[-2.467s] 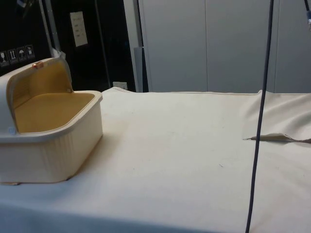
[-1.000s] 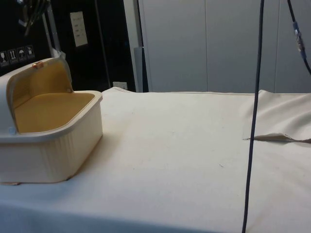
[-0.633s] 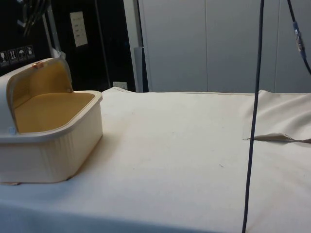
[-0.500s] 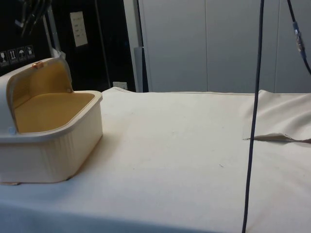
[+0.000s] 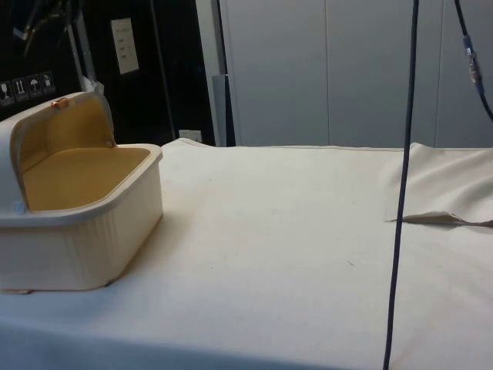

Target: Open the lid, then close it.

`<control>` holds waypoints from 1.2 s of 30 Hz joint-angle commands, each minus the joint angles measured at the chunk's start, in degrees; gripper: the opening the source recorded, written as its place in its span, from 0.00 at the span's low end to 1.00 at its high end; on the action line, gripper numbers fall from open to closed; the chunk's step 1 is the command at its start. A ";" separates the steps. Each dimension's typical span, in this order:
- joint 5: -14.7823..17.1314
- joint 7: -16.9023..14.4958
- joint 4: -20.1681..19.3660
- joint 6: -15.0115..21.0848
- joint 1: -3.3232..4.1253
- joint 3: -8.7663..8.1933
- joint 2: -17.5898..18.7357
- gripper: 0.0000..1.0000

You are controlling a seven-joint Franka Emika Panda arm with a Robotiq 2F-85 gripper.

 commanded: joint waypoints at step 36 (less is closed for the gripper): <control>-1.60 0.46 1.38 5.61 0.74 -0.92 4.18 0.43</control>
